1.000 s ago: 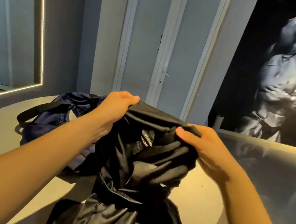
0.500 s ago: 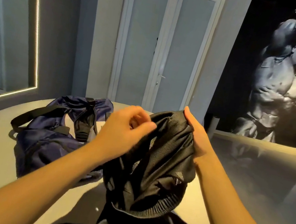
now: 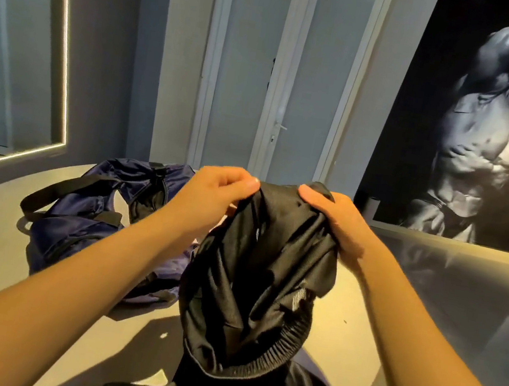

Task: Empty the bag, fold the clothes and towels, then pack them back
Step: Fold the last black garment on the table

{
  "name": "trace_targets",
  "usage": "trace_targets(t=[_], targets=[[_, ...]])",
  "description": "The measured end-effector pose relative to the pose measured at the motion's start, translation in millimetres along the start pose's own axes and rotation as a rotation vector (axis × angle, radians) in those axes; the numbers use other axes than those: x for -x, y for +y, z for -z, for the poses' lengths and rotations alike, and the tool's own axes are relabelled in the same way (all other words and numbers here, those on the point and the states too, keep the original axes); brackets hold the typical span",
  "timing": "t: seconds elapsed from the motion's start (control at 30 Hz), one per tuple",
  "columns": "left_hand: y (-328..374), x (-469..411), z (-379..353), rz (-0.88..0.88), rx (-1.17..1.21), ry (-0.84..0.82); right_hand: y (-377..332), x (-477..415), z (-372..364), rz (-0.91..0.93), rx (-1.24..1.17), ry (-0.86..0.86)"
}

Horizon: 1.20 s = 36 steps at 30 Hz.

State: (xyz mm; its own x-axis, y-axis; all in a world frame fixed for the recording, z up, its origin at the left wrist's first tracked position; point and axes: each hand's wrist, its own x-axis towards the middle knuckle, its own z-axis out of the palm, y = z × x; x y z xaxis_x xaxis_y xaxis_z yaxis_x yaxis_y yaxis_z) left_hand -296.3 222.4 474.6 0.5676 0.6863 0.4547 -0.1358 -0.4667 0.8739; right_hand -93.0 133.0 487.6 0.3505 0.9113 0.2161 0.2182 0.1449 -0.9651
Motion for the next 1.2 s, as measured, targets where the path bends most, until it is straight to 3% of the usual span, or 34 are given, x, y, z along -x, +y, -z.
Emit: trace_targets(t=[0.13, 0.2, 0.27, 0.33, 0.43, 0.53, 0.67, 0.77, 0.83, 0.9, 1.0, 1.1, 1.2], targets=[[8.6, -19.3, 6.3, 0.041, 0.014, 0.216, 3.6, -33.4, 10.2, 0.123, 0.665, 0.231], [10.6, -28.9, 8.4, 0.151, 0.047, 0.291, 3.2, -27.8, 5.4, 0.218, 0.940, 0.451], [12.8, -35.2, 7.6, 0.254, 0.047, 0.289, 3.5, -8.2, -11.5, 0.341, 0.833, 0.536], [13.9, -38.0, 4.2, 0.307, 0.100, 0.290, 5.7, 11.4, -35.6, 0.240, 0.625, 0.338], [12.1, -38.0, -0.2, 0.379, 0.181, 0.278, 23.3, 19.5, -55.5, 0.048, 0.657, 0.011], [6.3, -38.0, 3.4, 0.409, 0.213, 0.261, 27.9, 15.0, -52.1, 0.083, 0.447, -0.085], [-5.9, -35.4, 26.0, 0.444, 0.243, 0.226, 27.8, 10.5, -27.2, 0.076, 0.023, -0.058], [-19.4, -29.4, 39.6, 0.476, 0.175, -0.031, 35.3, 5.0, -19.9, -0.062, -0.354, 0.082], [-30.2, -28.0, 36.4, 0.476, 0.132, 0.015, 42.7, -0.3, -26.1, -0.193, -0.461, 0.124], [-43.3, -25.1, 28.1, 0.400, -0.016, 0.229, 48.4, -6.3, -35.0, -0.259, -0.529, 0.167], [-59.0, -4.7, 13.3, 0.062, -0.245, 0.483, 49.7, -12.6, -43.1, -0.314, -0.627, 0.240], [-57.2, 28.2, -4.4, -0.258, -0.354, 0.369, 55.3, -16.8, -43.5, -0.371, -0.719, 0.293], [-62.6, 44.6, -16.3, -0.258, -0.528, 0.125, 57.6, -16.9, -44.8, -0.410, -0.752, 0.285]])
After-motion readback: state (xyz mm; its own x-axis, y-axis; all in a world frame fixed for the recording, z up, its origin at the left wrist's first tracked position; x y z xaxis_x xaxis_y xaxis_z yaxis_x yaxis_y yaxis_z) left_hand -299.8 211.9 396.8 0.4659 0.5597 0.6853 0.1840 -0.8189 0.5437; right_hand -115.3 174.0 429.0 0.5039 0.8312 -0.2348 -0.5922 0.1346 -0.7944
